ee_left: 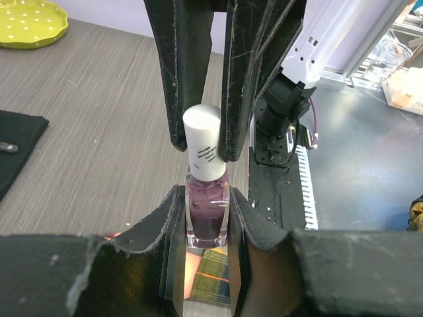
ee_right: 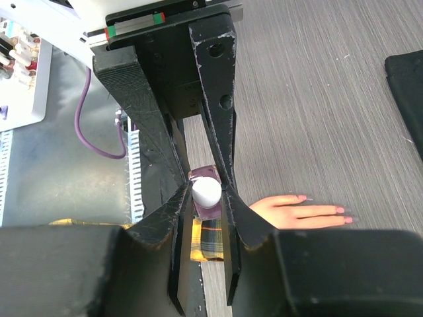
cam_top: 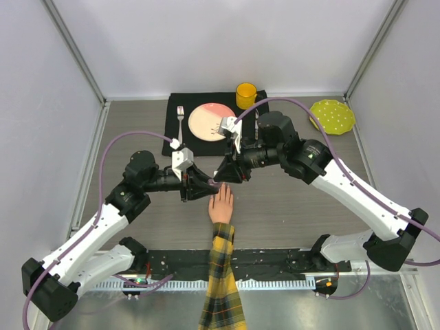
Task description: Paint the nails
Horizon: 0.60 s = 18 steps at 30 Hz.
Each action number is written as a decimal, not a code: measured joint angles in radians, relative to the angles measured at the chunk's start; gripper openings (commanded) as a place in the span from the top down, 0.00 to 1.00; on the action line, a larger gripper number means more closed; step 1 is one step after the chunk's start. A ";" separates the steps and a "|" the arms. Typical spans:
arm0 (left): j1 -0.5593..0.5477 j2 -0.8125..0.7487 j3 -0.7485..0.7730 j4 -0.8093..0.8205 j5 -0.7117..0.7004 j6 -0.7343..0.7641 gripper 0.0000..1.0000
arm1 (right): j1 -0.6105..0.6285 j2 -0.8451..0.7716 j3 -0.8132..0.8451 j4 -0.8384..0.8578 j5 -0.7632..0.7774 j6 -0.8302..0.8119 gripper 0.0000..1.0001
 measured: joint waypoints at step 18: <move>-0.005 -0.043 0.000 -0.049 -0.108 0.003 1.00 | 0.011 0.018 -0.006 0.049 0.023 0.005 0.99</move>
